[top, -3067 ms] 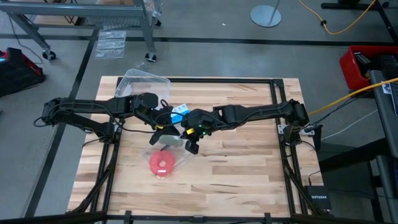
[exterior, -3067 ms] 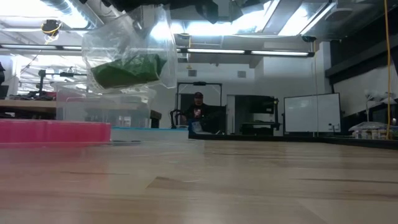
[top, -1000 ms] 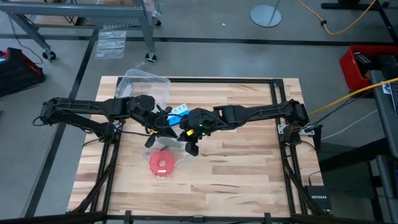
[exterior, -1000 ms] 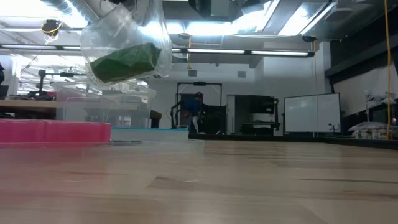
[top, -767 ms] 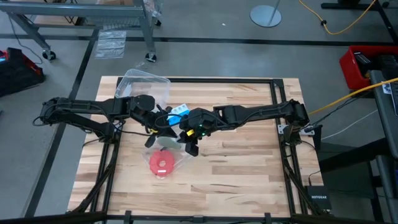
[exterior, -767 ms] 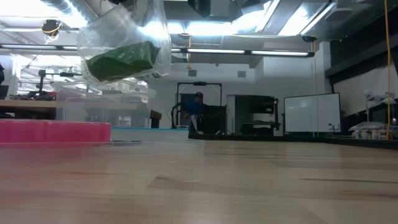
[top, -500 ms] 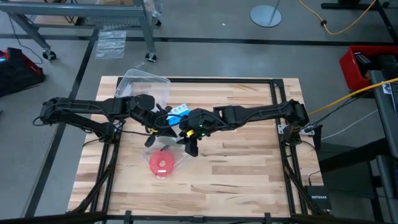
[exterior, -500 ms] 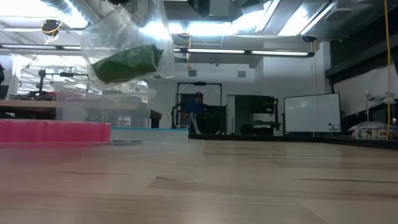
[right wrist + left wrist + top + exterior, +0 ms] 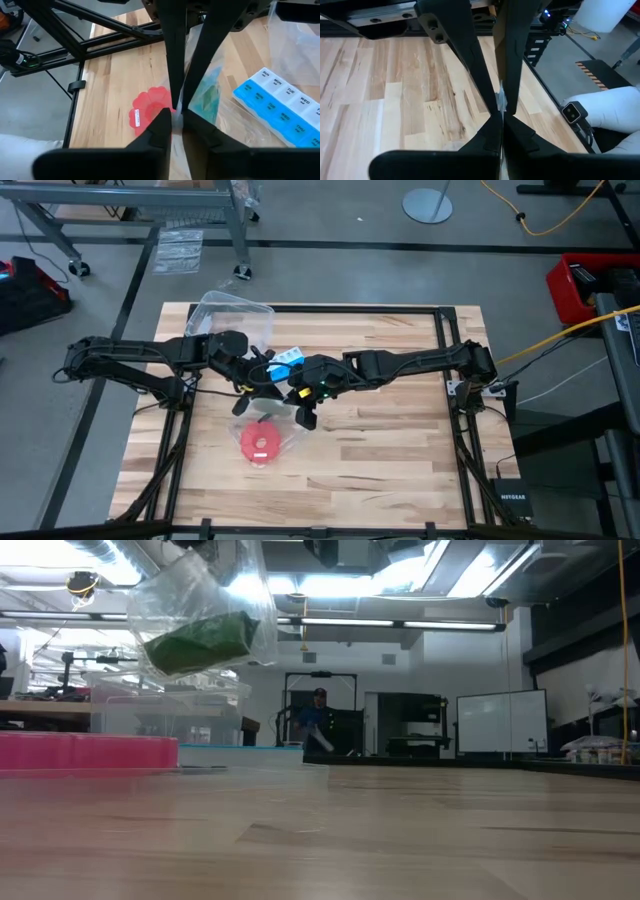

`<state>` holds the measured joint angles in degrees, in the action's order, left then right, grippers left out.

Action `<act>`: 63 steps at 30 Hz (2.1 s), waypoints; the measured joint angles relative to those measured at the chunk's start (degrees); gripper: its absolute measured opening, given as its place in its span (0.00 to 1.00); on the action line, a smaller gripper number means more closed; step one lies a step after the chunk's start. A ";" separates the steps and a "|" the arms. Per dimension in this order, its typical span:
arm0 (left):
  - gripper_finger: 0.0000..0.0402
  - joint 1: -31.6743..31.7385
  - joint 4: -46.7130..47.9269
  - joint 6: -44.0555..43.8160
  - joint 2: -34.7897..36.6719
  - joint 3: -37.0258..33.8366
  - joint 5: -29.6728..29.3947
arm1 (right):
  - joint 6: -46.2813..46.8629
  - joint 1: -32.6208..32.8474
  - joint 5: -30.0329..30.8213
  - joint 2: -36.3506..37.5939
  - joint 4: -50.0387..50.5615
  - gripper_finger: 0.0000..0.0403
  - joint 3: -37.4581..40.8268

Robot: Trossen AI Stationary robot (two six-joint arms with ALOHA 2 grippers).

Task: Roll bandage
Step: Close the transparent zip bag

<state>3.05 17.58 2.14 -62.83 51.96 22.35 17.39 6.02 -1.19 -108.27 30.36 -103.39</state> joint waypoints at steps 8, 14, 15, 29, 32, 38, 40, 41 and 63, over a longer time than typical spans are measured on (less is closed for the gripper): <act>0.00 0.00 0.25 -0.62 0.00 0.00 0.00 | -0.14 -0.01 0.59 0.00 -0.17 0.12 0.00; 0.00 -0.02 0.31 -0.66 0.00 0.00 0.13 | 0.17 -0.07 -1.45 0.00 -1.15 0.20 0.00; 0.00 -0.04 0.31 -0.66 0.00 0.00 0.20 | 0.17 -0.07 -1.76 0.00 -1.41 0.21 0.00; 0.00 -0.04 0.36 -0.94 0.00 -0.02 0.14 | 0.28 -0.14 -2.31 0.00 -1.89 0.21 0.00; 0.00 -0.04 0.33 -1.89 0.00 -0.02 0.06 | 0.28 -0.20 -3.07 0.00 -1.58 0.21 0.00; 0.00 -0.04 2.44 -2.15 -0.10 -0.13 -0.53 | 0.28 -0.11 -3.55 -1.39 0.13 0.25 -0.06; 0.00 -0.07 5.10 -2.16 -0.22 -0.27 -0.65 | 0.35 -0.13 -3.13 -1.57 1.27 0.28 -0.07; 0.00 -0.07 5.69 -2.17 -0.26 -0.28 -0.66 | 0.33 -0.15 -2.58 -1.62 1.56 0.30 -0.08; 0.00 -0.07 6.83 -2.03 -0.28 -0.13 -2.16 | 0.11 -0.09 0.76 -2.27 -0.79 0.32 -0.11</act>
<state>2.98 24.41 0.10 -63.11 51.83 20.18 17.50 5.93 -0.43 -110.54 29.56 -103.50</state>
